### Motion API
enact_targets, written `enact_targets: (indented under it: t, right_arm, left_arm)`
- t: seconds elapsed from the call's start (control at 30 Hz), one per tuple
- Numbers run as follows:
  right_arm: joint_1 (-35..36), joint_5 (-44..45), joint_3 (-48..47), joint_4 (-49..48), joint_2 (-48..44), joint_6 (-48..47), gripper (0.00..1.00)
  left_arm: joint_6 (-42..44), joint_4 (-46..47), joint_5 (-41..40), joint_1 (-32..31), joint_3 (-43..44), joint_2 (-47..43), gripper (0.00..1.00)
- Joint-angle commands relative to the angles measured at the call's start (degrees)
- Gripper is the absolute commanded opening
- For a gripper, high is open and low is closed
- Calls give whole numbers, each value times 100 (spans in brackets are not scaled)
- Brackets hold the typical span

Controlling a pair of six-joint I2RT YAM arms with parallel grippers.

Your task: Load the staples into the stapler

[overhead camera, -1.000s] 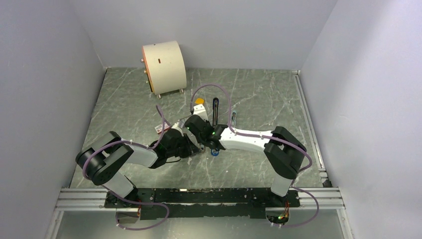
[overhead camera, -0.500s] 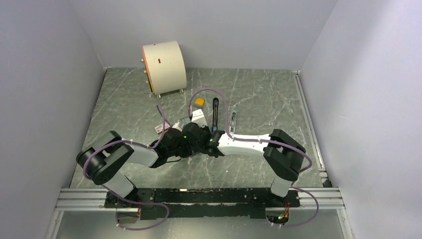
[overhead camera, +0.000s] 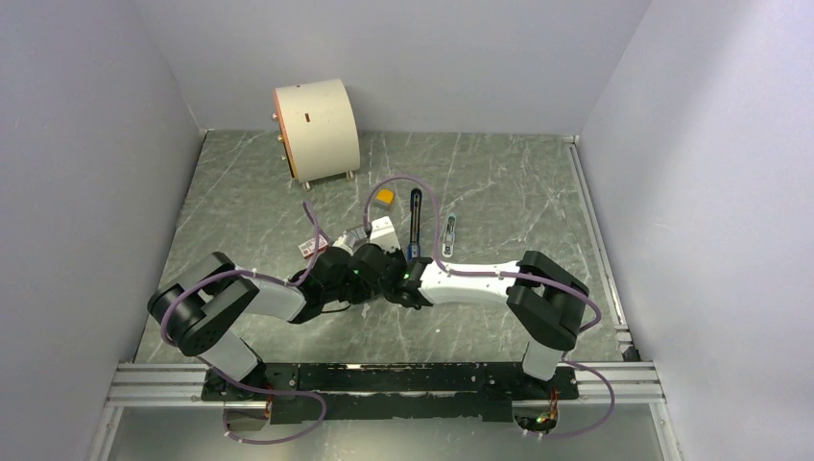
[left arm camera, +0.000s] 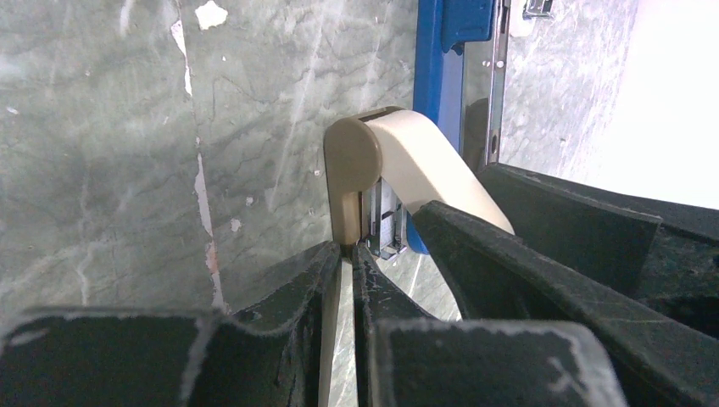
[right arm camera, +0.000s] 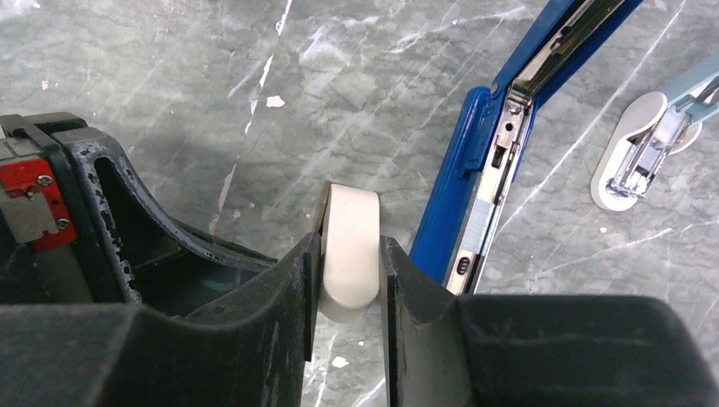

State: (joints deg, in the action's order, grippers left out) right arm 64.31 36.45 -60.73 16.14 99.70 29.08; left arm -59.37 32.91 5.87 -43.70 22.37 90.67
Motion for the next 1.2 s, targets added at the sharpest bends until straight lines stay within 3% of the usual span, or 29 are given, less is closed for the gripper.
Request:
enact_targets:
  t: [0.0,0.27,0.63,0.7,0.9,1.17]
  right_arm:
    - [46,-242,138,247,82,258,30]
    - [31,-394,104,315,-82,432,44]
    - [-80,-383,-180,666,-384,565,50]
    - [-121,-426,-199,685,-378,564,48]
    - [-184,-645,-252,806,-118,553,27]
    - [-304,-1347,-135,961,280,611,18]
  left_arm:
    - [278,-935,-462,2,-88,288,16]
    - [236,-921,-423,7,-123,137,17]
    - [351,-1256,-535,2,-58,-392,24]
    - [392,-1349,-576,3,-48,-503,23]
    - [482,-1570,-746,2,-43,-728,21]
    - [531,-1662,-824,2,-97,-903,20]
